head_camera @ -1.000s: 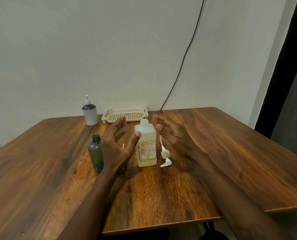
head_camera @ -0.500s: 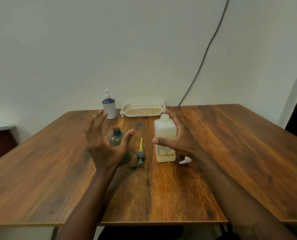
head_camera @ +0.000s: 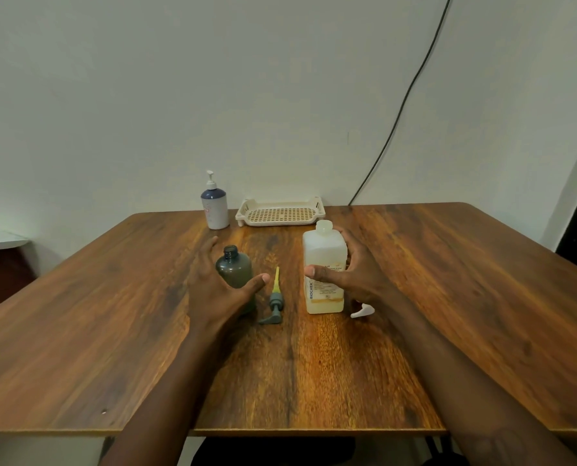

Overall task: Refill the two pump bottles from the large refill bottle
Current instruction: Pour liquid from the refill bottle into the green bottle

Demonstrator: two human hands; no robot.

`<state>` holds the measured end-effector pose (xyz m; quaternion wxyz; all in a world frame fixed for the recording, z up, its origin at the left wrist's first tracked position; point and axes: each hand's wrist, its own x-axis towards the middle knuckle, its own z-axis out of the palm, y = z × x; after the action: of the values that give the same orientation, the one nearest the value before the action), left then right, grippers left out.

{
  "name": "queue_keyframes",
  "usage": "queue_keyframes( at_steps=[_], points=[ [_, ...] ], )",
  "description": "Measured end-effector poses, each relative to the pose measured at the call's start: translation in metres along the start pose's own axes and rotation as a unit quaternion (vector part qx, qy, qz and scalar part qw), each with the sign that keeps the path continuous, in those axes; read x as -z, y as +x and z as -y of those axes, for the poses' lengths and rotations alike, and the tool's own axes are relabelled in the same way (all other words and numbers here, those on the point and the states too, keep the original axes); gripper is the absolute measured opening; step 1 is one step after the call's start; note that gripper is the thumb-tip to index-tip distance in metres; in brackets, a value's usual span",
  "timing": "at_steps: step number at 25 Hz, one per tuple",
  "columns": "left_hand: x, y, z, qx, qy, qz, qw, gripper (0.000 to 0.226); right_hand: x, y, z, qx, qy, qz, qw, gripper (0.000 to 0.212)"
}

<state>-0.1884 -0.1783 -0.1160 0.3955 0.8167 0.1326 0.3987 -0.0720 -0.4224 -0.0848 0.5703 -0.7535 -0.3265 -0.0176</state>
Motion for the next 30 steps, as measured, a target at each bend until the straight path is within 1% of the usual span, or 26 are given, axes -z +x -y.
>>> queue_keyframes(
  at_steps=[3,4,8,11,14,17,20,25,28,30],
  points=[
    [-0.001,0.001,-0.003,-0.015,-0.025,-0.012,1.000,0.088,-0.002,-0.002,0.004,0.007,-0.026,-0.054,0.998,0.104],
    [-0.001,0.005,-0.007,-0.022,-0.029,-0.019,0.999,0.087,-0.004,-0.002,0.005,0.009,-0.039,-0.071,0.997,0.103],
    [-0.005,0.040,-0.031,-0.096,-0.032,-0.021,0.995,0.093,-0.009,0.003,0.007,0.051,-0.125,-0.132,0.982,0.098],
    [-0.017,0.052,-0.045,-0.142,-0.059,-0.029,0.988,0.089,-0.008,0.014,0.011,0.079,-0.181,-0.181,0.963,0.095],
    [-0.034,0.049,-0.040,-0.164,-0.039,-0.038,0.985,0.089,-0.005,0.027,0.018,0.096,-0.250,-0.228,0.936,0.094],
    [-0.040,0.049,-0.030,-0.152,-0.027,-0.038,0.987,0.094,-0.004,0.035,0.020,0.116,-0.307,-0.269,0.905,0.094],
    [-0.041,0.046,-0.025,-0.150,-0.021,-0.043,0.987,0.087,-0.005,0.035,0.018,0.122,-0.339,-0.281,0.890,0.093],
    [-0.047,0.040,-0.030,-0.184,-0.011,-0.025,0.982,0.085,-0.011,0.035,0.021,0.129,-0.403,-0.263,0.867,0.087],
    [-0.047,0.039,-0.033,-0.182,-0.022,-0.038,0.982,0.086,-0.014,0.034,0.021,0.139,-0.410,-0.272,0.859,0.090],
    [-0.046,0.037,-0.033,-0.182,-0.028,-0.029,0.982,0.087,-0.014,0.034,0.021,0.148,-0.417,-0.272,0.855,0.090]
  ],
)
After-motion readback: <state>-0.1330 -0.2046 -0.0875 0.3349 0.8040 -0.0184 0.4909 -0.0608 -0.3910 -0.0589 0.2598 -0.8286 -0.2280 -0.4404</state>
